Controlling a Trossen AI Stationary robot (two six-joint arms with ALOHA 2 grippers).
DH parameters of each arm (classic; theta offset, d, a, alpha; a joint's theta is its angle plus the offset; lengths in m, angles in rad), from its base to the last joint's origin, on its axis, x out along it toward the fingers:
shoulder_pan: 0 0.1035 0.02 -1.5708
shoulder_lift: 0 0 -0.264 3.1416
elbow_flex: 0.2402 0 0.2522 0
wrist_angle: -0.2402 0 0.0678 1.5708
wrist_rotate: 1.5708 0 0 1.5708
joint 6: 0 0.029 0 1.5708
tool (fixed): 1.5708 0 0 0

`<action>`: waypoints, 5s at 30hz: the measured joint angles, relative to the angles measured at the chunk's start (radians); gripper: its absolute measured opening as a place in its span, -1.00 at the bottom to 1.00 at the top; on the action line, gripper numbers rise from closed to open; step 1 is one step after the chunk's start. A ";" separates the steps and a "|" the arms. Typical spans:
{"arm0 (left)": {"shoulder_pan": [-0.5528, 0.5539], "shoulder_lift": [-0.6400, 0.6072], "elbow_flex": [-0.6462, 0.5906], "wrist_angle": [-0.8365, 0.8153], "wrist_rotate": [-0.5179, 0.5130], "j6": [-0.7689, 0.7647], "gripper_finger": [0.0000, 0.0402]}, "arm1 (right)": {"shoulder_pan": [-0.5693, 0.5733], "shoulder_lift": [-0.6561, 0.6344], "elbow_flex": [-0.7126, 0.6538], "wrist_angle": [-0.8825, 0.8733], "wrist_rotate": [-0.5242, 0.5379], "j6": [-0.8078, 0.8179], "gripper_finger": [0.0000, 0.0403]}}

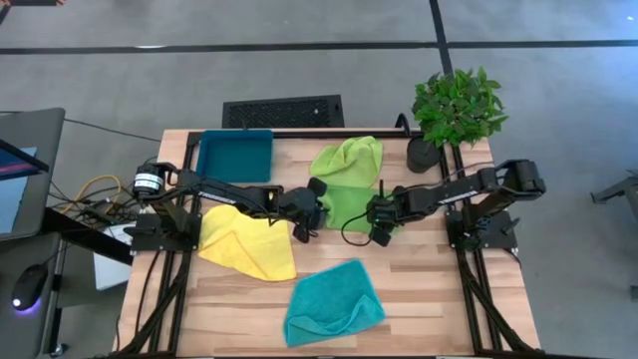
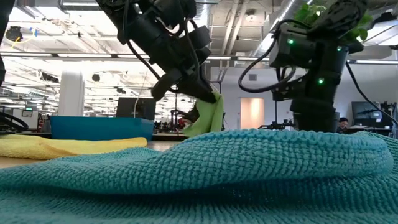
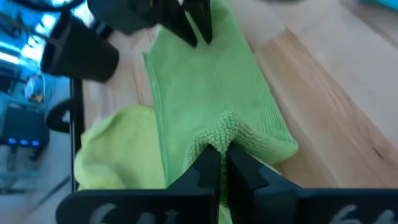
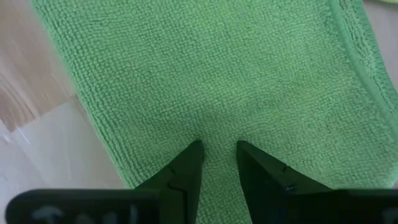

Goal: Fold microfiber towels
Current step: Fold the green towel

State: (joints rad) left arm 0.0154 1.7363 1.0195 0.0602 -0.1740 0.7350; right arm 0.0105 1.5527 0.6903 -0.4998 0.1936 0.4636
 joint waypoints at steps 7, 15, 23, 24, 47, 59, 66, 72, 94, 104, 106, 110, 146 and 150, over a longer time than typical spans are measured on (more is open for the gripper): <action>0.000 0.000 0.001 0.010 0.014 0.015 -1.00 | 0.001 -0.034 -0.005 0.007 -0.021 -0.001 -0.41; -0.007 -0.001 0.007 -0.030 -0.093 0.013 -1.00 | 0.003 -0.055 -0.005 0.022 -0.040 -0.001 -0.41; -0.017 -0.001 0.069 -0.024 -0.048 0.050 -1.00 | 0.003 0.021 0.002 0.069 -0.033 -0.001 -0.41; -0.015 -0.001 0.071 -0.022 -0.027 0.061 -1.00 | 0.003 0.025 0.002 0.079 -0.031 -0.001 -0.41; 0.015 0.088 0.123 0.073 0.079 0.040 -1.00 | 0.122 -0.259 0.033 0.027 0.068 -0.055 -0.41; 0.022 0.328 0.476 -0.136 0.083 0.081 -1.00 | 0.217 -0.428 0.032 -0.108 0.101 -0.032 -0.41; 0.018 0.451 0.707 -0.299 0.099 0.170 -1.00 | 0.252 -0.489 0.030 -0.177 0.103 -0.013 -0.41; 0.016 0.552 0.804 -0.333 0.133 0.194 -1.00 | 0.258 -0.497 0.034 -0.234 0.118 0.041 -0.41; 0.015 0.575 0.811 -0.327 0.068 0.095 -0.63 | 0.257 -0.500 0.031 -0.300 0.121 0.061 -0.41; -0.006 0.573 0.824 -0.285 0.042 0.005 -0.24 | 0.257 -0.500 0.031 -0.300 0.121 0.061 -0.41; -0.012 0.568 0.841 -0.316 0.019 -0.015 -0.22 | 0.257 -0.500 0.031 -0.300 0.121 0.061 -0.41; -0.014 0.560 0.891 -0.434 0.011 -0.075 -0.22 | 0.257 -0.500 0.031 -0.300 0.120 0.061 -0.41; 0.012 -0.081 0.455 -0.987 -0.054 -0.686 -0.21 | 0.243 -0.202 -0.008 -0.015 0.131 -0.171 -0.41; -0.002 -0.138 0.380 -0.983 -0.085 -0.742 -0.21 | 0.223 -0.189 -0.008 -0.009 0.131 -0.177 -0.41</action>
State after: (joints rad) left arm 0.0135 1.5985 1.3997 -0.9227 -0.2593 -0.0072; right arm 0.2339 1.3640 0.6827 -0.5087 0.3241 0.2865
